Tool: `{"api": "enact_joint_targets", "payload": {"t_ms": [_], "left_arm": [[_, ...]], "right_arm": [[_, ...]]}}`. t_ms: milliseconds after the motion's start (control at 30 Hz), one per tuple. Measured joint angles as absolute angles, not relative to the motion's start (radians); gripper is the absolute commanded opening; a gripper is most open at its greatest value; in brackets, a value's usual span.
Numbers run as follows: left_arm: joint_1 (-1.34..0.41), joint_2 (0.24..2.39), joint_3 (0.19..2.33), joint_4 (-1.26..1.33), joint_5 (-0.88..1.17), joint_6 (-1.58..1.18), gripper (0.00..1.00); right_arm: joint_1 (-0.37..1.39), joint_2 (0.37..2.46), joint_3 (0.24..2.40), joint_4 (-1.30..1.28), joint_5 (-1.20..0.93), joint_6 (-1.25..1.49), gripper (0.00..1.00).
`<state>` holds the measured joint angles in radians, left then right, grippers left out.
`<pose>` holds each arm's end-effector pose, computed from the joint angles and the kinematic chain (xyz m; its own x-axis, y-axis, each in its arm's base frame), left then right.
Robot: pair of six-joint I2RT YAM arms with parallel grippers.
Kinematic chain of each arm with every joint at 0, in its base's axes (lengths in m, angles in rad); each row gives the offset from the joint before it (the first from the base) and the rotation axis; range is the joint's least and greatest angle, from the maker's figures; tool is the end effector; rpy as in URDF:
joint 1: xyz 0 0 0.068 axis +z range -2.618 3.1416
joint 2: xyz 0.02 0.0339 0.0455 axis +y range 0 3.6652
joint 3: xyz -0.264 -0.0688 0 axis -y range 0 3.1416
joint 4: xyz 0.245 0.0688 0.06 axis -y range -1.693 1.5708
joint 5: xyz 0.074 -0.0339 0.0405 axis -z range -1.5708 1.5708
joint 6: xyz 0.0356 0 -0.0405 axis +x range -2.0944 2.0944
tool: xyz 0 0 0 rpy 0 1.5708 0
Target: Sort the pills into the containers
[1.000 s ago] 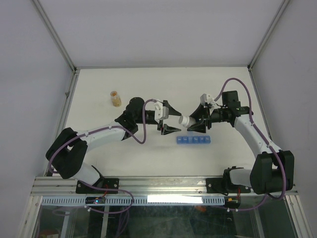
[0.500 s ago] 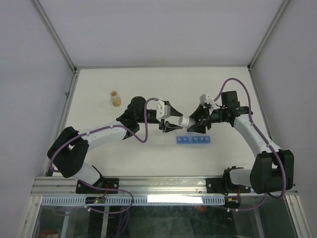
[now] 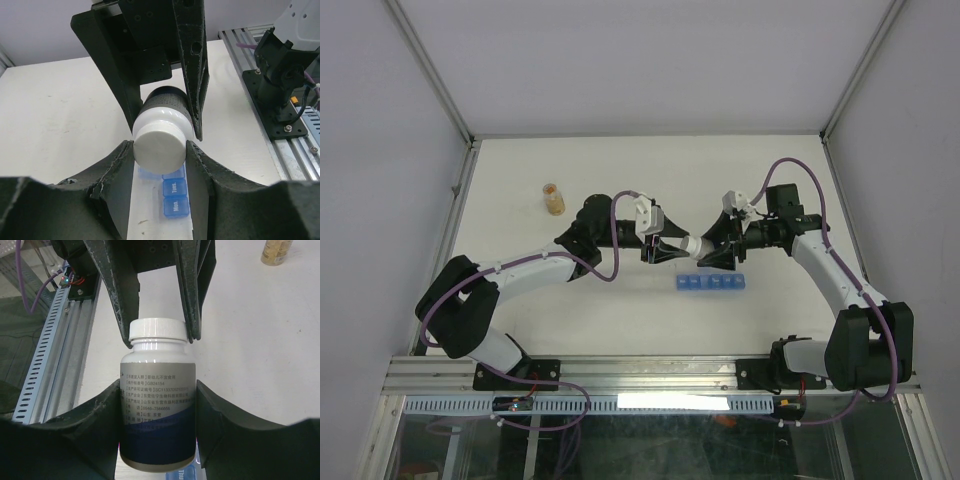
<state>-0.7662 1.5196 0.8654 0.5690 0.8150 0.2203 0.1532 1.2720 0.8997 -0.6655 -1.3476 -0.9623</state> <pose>0.2238 -0.2513 0.2673 0.1583 0.0557 -0.9858 0.9873 -0.0213 0.1573 0.2259 0.0700 0.2620 -0.0571 -0.1926 -0.9796 -0.9977 -0.0260 0.0632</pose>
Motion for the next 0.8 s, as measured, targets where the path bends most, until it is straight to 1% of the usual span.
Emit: {"api": "enact_joint_targets", "payload": {"t_ms": [100, 200, 333, 500, 533, 633, 733, 767, 800], "left_arm": [[-0.767, 1.518, 0.863, 0.569, 0.787, 0.136, 0.00], [-0.776, 1.499, 0.841, 0.574, 0.698, -0.011, 0.00], [-0.822, 1.441, 0.824, 0.494, 0.482, -0.262, 0.00], [-0.892, 1.401, 0.836, 0.383, 0.243, -0.465, 0.00], [-0.897, 1.400, 0.838, 0.375, 0.224, -0.485, 0.06], [-0.905, 1.400, 0.842, 0.361, 0.183, -0.528, 0.53], [-0.910, 1.398, 0.843, 0.358, 0.156, -0.530, 0.90], [-0.910, 1.395, 0.842, 0.360, 0.149, -0.527, 0.98], [-0.911, 1.389, 0.841, 0.362, 0.139, -0.516, 0.99]], "right_arm": [[0.153, 1.274, 0.900, -0.667, -1.346, -0.962, 0.00], [0.154, 1.281, 0.907, -0.664, -1.338, -0.957, 0.00], [0.158, 1.290, 0.912, -0.655, -1.340, -0.947, 0.00], [0.158, 1.294, 0.913, -0.656, -1.336, -0.944, 0.00], [0.158, 1.295, 0.913, -0.657, -1.333, -0.944, 0.00], [0.158, 1.296, 0.913, -0.656, -1.325, -0.943, 0.00], [0.158, 1.296, 0.914, -0.652, -1.324, -0.940, 0.00], [0.158, 1.296, 0.915, -0.651, -1.324, -0.939, 0.00], [0.158, 1.296, 0.915, -0.650, -1.324, -0.937, 0.00]]}}
